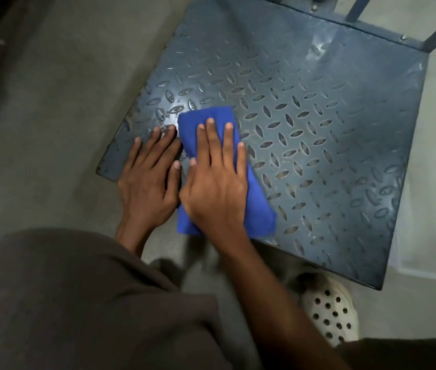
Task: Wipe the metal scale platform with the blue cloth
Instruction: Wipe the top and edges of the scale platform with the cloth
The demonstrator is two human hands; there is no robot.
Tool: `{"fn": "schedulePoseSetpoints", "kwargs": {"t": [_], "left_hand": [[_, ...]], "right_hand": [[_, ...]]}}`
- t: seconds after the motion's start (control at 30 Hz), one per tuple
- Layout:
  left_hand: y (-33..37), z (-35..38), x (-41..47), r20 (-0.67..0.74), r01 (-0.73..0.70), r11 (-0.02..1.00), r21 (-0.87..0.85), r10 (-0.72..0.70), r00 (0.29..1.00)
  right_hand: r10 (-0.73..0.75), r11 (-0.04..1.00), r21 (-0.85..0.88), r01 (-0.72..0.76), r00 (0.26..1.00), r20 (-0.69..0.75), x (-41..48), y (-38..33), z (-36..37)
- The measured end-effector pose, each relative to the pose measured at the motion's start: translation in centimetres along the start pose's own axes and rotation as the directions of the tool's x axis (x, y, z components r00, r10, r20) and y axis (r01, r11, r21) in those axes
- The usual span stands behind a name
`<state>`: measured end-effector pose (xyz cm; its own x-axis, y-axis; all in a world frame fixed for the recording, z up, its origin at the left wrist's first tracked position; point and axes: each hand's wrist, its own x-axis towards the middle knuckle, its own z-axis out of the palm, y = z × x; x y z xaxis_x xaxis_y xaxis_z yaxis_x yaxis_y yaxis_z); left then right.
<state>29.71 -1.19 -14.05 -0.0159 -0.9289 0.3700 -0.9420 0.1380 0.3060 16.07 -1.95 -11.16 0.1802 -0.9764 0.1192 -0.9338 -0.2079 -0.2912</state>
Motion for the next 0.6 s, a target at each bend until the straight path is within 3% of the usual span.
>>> {"fn": "schedulePoseSetpoints", "kwargs": {"t": [0.1,0.2,0.37,0.47,0.6], "left_hand": [[0.1,-0.1,0.0,-0.015,0.000,1.000,-0.013,0.000,1.000],[0.5,-0.2,-0.2,-0.057,0.012,1.000,-0.028,-0.014,0.998],[0.7,0.0,-1.3,-0.080,0.040,0.999,0.009,-0.040,0.996],[-0.4,-0.1,-2.1,-0.037,-0.025,0.999,0.040,0.026,0.999],[-2.8,-0.9,-2.4,0.022,-0.075,0.997,0.004,0.075,0.997]], "right_hand": [[-0.105,0.993,-0.060,0.106,0.994,0.021,7.2,3.6,-0.4],[-0.058,0.995,-0.079,0.061,0.997,0.044,12.4,8.1,-1.5],[0.092,0.992,-0.083,-0.097,0.993,-0.068,3.9,5.9,-1.5],[-0.026,0.999,-0.046,0.028,0.999,0.038,-2.5,1.6,-0.7],[-0.232,0.972,-0.018,0.234,0.971,0.058,1.3,1.8,0.1]]}}
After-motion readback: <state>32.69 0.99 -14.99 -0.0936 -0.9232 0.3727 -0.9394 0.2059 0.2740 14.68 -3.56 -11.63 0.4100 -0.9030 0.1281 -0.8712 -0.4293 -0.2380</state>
